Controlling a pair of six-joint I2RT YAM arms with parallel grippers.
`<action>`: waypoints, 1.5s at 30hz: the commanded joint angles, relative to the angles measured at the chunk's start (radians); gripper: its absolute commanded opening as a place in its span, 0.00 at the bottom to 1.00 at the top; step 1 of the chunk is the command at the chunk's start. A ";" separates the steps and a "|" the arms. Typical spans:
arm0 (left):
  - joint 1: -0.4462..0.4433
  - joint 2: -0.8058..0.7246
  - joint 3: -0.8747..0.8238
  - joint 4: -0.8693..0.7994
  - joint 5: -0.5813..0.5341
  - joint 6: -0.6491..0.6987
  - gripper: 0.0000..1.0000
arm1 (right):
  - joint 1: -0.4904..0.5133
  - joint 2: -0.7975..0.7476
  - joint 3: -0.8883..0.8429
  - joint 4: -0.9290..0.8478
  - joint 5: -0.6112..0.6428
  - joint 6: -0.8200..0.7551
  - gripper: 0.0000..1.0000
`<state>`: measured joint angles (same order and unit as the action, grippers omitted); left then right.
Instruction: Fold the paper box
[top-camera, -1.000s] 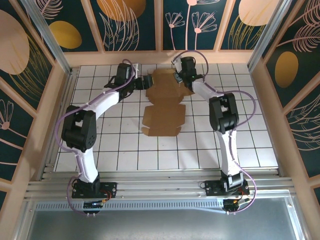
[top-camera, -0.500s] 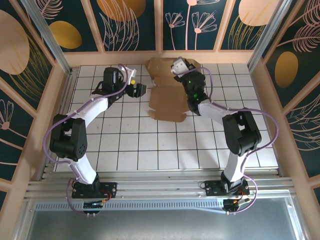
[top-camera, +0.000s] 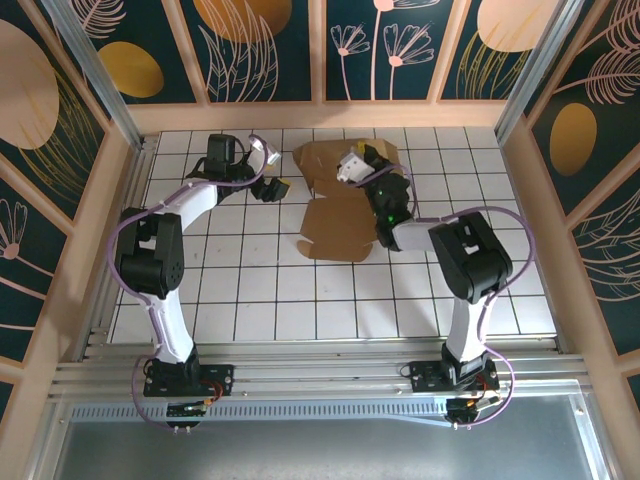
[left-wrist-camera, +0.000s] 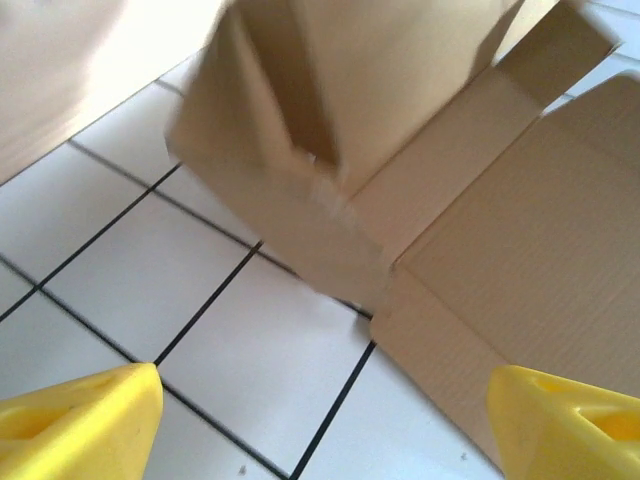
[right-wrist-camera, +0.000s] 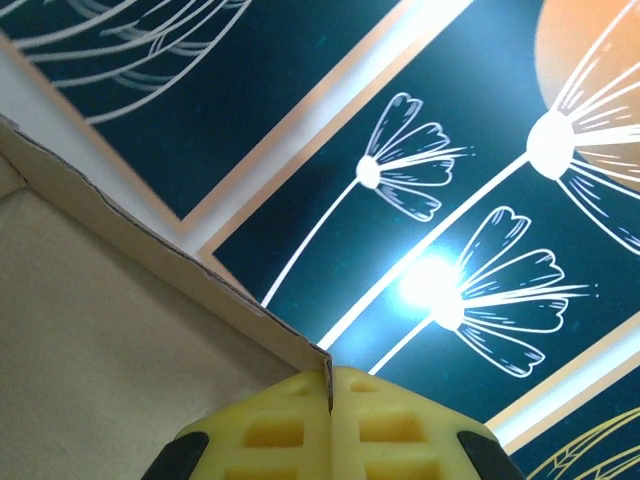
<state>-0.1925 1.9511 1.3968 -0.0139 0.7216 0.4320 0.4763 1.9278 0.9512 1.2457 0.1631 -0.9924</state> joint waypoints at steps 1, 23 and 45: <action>-0.004 -0.032 0.056 0.081 0.176 -0.100 0.84 | 0.017 0.112 -0.067 0.329 -0.007 -0.175 0.00; -0.127 0.055 0.145 0.055 -0.254 0.130 0.85 | 0.058 0.214 -0.077 0.473 -0.002 -0.367 0.00; -0.208 0.118 0.009 0.551 -0.457 0.743 0.73 | 0.065 0.192 -0.086 0.446 -0.013 -0.358 0.00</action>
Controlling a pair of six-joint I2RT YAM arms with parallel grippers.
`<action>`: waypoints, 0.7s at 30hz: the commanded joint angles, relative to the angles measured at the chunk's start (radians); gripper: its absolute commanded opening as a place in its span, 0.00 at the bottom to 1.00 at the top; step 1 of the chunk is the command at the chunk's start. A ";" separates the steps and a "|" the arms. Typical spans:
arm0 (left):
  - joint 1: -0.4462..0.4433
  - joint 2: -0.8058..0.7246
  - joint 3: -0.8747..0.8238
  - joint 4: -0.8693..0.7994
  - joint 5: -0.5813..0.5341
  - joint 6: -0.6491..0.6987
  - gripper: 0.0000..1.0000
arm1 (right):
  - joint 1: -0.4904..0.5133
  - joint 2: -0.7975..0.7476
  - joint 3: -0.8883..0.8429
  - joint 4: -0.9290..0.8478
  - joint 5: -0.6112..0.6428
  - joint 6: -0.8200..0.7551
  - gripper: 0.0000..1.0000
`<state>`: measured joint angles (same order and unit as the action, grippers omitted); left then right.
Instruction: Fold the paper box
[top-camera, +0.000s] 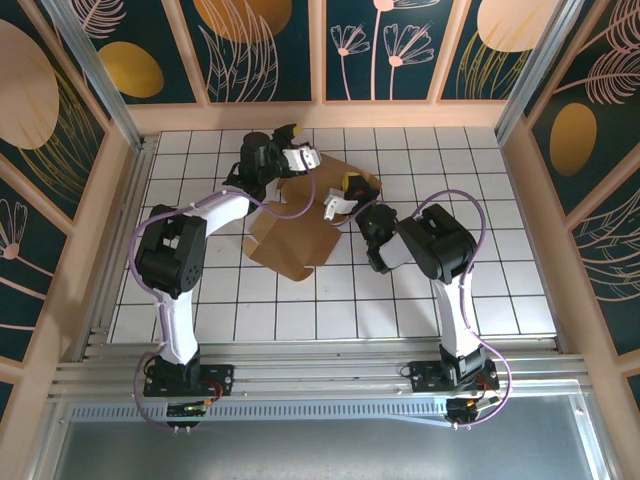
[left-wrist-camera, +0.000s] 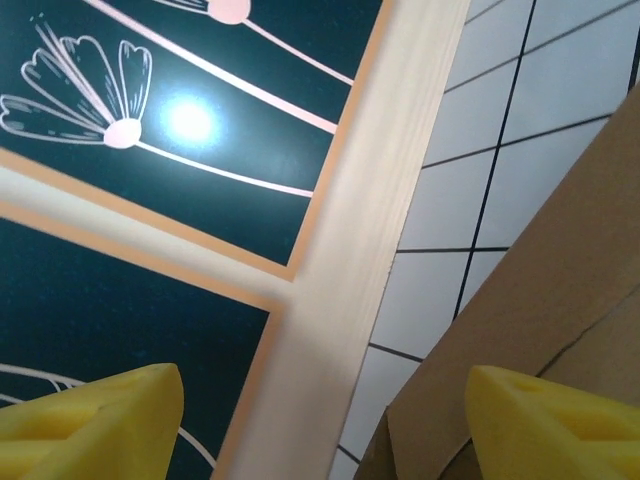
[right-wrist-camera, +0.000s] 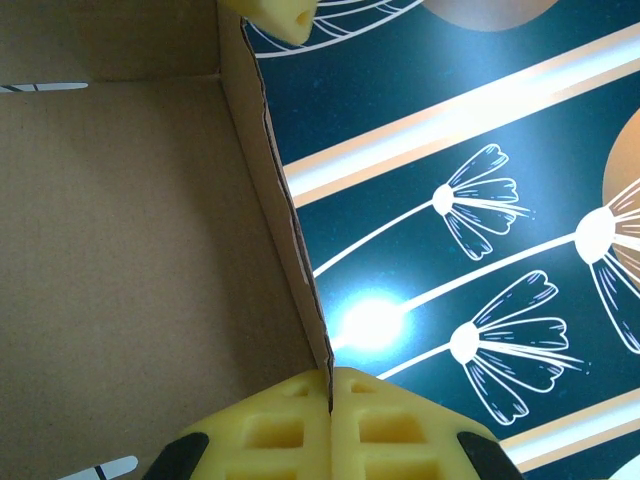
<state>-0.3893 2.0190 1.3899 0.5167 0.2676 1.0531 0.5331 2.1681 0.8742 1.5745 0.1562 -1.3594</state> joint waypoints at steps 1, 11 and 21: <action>-0.012 0.058 0.014 0.023 -0.006 0.139 0.72 | 0.008 -0.049 -0.009 0.117 -0.006 0.011 0.00; -0.014 0.031 0.036 -0.165 0.080 0.195 0.75 | 0.008 -0.058 -0.007 0.105 -0.003 0.024 0.00; -0.014 -0.019 0.025 -0.291 0.091 0.159 0.77 | 0.008 -0.068 -0.012 0.100 -0.006 0.029 0.00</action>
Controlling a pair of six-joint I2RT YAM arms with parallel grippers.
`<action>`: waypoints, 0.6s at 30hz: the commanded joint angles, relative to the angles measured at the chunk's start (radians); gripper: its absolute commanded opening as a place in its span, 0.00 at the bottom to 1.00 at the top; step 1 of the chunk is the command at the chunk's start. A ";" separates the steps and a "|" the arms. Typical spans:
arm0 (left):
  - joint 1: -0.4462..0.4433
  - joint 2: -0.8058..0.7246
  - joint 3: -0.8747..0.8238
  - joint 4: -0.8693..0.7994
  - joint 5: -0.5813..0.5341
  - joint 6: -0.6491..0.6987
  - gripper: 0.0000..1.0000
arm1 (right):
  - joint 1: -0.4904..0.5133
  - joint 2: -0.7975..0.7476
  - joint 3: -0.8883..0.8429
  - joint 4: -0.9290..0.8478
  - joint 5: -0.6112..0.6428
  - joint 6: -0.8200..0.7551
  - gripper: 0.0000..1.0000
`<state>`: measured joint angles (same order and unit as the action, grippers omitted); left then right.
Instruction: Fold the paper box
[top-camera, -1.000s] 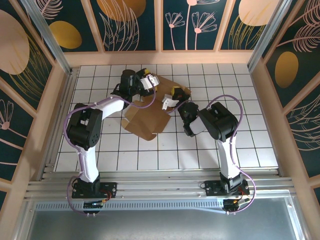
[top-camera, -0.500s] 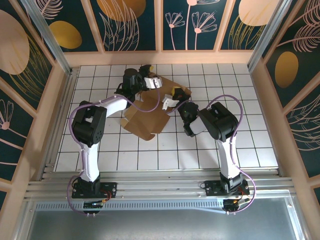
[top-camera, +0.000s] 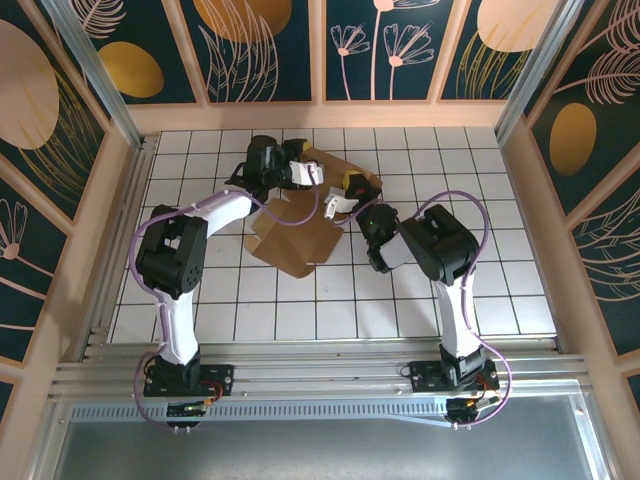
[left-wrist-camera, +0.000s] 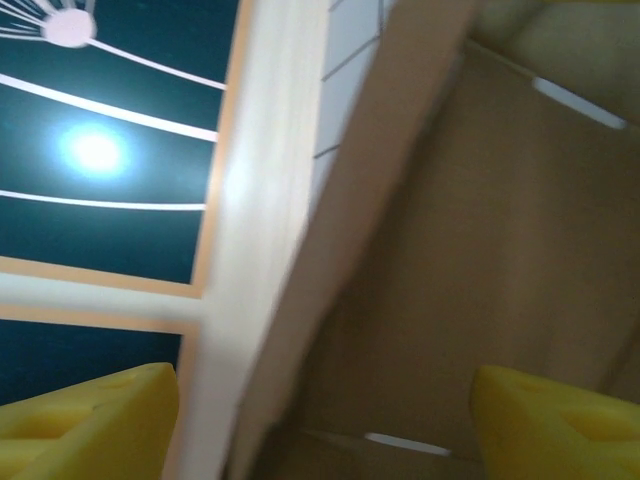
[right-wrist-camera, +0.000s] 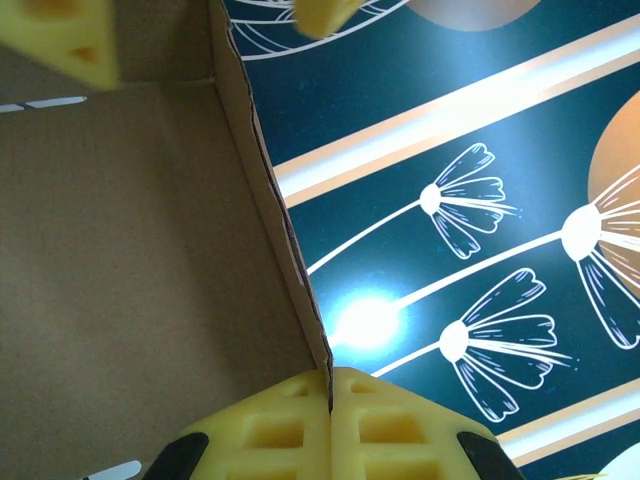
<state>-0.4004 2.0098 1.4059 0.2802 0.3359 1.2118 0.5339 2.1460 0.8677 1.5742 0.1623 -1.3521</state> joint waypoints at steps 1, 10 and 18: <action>-0.003 0.000 0.011 -0.030 0.016 -0.009 0.77 | 0.008 -0.046 -0.006 0.101 -0.011 0.023 0.00; -0.003 0.122 0.117 0.162 -0.023 -0.085 0.68 | 0.008 -0.048 -0.015 0.093 -0.012 0.030 0.00; -0.014 0.170 0.097 0.236 -0.043 -0.016 0.29 | 0.008 -0.057 -0.015 0.080 -0.011 0.046 0.00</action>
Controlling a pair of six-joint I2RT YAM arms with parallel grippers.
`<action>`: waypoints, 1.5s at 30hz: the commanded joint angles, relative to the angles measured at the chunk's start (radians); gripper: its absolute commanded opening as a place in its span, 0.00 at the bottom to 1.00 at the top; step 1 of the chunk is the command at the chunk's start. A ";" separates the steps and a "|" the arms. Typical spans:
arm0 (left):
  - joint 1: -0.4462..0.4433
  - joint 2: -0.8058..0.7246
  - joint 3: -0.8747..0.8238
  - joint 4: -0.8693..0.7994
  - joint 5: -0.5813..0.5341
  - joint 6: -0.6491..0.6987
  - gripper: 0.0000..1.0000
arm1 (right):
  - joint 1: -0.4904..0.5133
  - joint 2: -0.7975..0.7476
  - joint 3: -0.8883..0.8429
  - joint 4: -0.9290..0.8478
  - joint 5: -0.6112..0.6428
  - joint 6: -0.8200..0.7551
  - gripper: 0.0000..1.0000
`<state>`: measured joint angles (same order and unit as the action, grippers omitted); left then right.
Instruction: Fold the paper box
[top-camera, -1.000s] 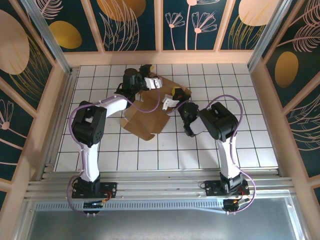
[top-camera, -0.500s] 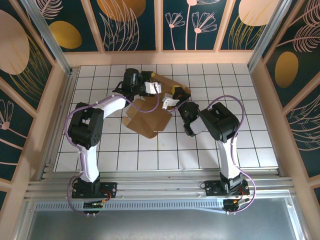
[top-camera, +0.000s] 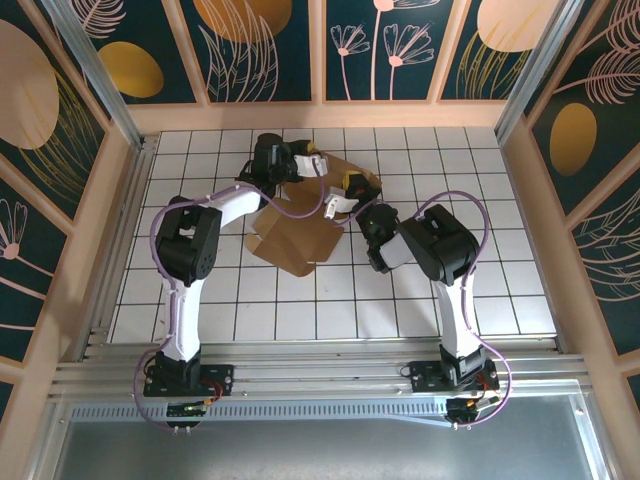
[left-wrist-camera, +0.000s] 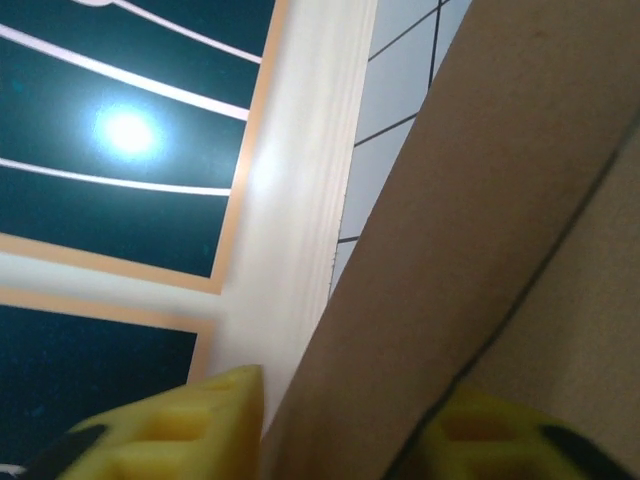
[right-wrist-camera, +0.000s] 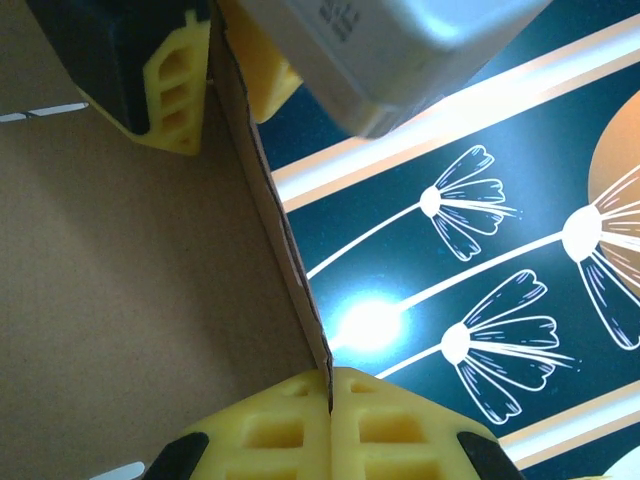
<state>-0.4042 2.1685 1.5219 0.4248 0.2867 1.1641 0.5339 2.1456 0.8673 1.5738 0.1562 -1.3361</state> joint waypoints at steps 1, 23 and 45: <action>-0.012 0.009 -0.032 0.110 0.005 0.040 0.25 | 0.024 -0.059 -0.016 0.078 -0.001 0.035 0.00; -0.054 0.115 -0.123 0.668 -0.027 0.245 0.00 | -0.410 -0.045 1.217 -2.169 -0.900 1.317 0.92; -0.074 0.089 -0.137 0.634 -0.035 0.279 0.00 | -0.317 0.103 1.179 -2.239 -0.994 1.262 0.82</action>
<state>-0.4702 2.2692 1.3743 1.0336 0.2417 1.4361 0.2092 2.2971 2.0830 -0.6338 -0.7898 -0.0505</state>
